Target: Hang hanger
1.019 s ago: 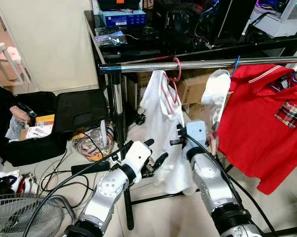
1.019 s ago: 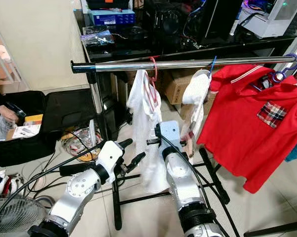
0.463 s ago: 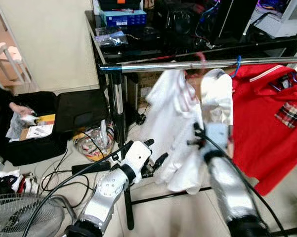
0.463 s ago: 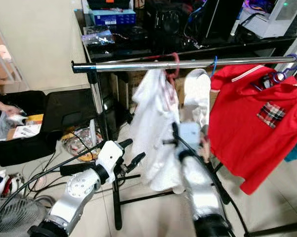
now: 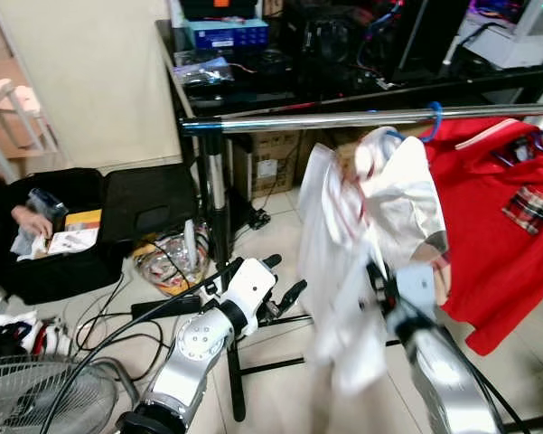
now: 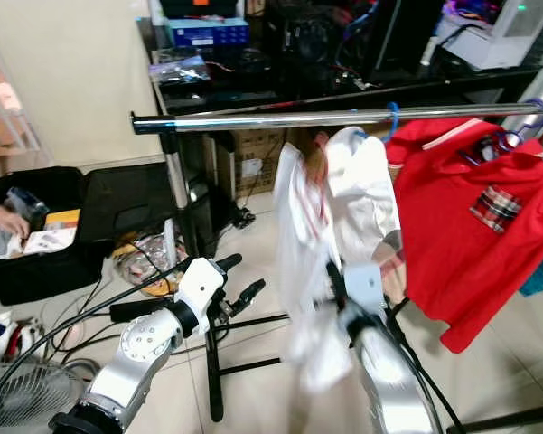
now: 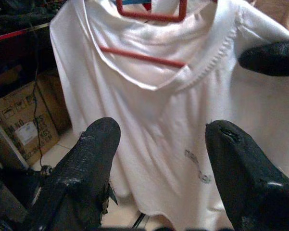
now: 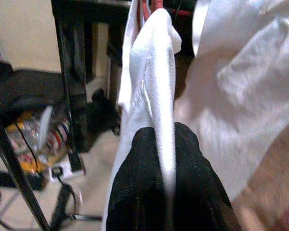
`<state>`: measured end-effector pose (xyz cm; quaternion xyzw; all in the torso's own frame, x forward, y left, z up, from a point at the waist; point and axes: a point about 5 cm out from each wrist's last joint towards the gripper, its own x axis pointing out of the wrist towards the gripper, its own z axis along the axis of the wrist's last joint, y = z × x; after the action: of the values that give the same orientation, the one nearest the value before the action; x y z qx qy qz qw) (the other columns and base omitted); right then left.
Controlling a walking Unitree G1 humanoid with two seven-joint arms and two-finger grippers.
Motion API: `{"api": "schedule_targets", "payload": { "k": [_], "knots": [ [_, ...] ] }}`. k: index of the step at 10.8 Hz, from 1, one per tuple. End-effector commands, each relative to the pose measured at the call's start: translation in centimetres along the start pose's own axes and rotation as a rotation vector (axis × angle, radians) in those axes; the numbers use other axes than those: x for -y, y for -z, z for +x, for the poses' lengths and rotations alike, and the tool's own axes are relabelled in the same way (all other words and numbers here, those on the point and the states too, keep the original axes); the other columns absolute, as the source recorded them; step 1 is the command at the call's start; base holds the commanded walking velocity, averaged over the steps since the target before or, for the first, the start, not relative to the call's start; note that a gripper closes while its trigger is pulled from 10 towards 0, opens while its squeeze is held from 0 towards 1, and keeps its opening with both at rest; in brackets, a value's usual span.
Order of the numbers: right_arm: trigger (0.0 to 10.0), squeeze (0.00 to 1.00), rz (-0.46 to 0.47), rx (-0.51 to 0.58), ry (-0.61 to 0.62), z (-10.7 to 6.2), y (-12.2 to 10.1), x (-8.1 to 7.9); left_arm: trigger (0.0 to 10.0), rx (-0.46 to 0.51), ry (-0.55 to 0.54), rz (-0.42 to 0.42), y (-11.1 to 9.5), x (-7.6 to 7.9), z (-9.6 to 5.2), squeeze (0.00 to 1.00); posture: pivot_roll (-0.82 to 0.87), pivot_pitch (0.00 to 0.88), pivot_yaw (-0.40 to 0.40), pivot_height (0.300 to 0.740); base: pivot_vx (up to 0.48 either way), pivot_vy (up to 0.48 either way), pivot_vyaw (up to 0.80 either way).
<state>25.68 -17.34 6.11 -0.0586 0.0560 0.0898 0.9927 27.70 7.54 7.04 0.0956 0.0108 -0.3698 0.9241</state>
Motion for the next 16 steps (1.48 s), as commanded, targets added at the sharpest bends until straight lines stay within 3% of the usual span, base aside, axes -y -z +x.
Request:
{"api": "schedule_targets", "payload": {
  "k": [1,3,5,8,10,13,16],
  "knots": [
    [10.0,0.0,-0.025,0.053,0.004,-0.1,-1.0,0.6,10.0,0.007,0.014,0.015,-0.2,0.3,0.0,0.0,0.1,0.056,-0.03,0.74,0.0,0.0,0.0],
    [10.0,0.0,-0.087,0.078,-0.034,-1.8,-0.8,2.1,10.0,0.015,0.01,0.021,-0.4,0.1,-0.1,0.0,0.09,0.063,-0.021,0.74,0.0,0.0,0.0],
    [10.0,0.0,-0.084,0.093,-0.048,-3.1,-0.6,2.7,10.0,0.021,-0.016,0.021,-0.4,-0.3,-0.4,0.0,0.08,0.069,-0.019,0.74,0.0,0.0,0.0],
    [10.0,0.0,-0.104,0.077,-0.11,-5.0,0.7,1.7,10.0,0.029,-0.067,-0.019,-0.1,-0.4,-0.9,0.0,0.07,0.076,-0.021,0.74,0.0,0.0,0.0],
    [10.0,0.0,-0.112,0.068,-0.085,-5.9,1.6,2.3,10.0,0.027,-0.131,-0.028,0.2,-0.7,-1.2,0.0,0.07,0.077,-0.024,0.74,0.0,0.0,0.0],
    [10.0,0.0,-0.087,0.125,-0.042,-6.3,0.8,2.6,10.0,0.017,-0.269,-0.077,0.9,-1.1,-2.5,0.0,0.06,0.068,-0.037,0.74,0.0,0.0,0.0],
    [10.0,0.0,-0.074,0.131,-0.026,-7.4,1.0,2.7,10.0,0.01,-0.421,-0.14,1.3,-2.4,-4.0,0.0,0.06,0.055,-0.039,0.74,0.0,0.0,0.0]
  ]
}}
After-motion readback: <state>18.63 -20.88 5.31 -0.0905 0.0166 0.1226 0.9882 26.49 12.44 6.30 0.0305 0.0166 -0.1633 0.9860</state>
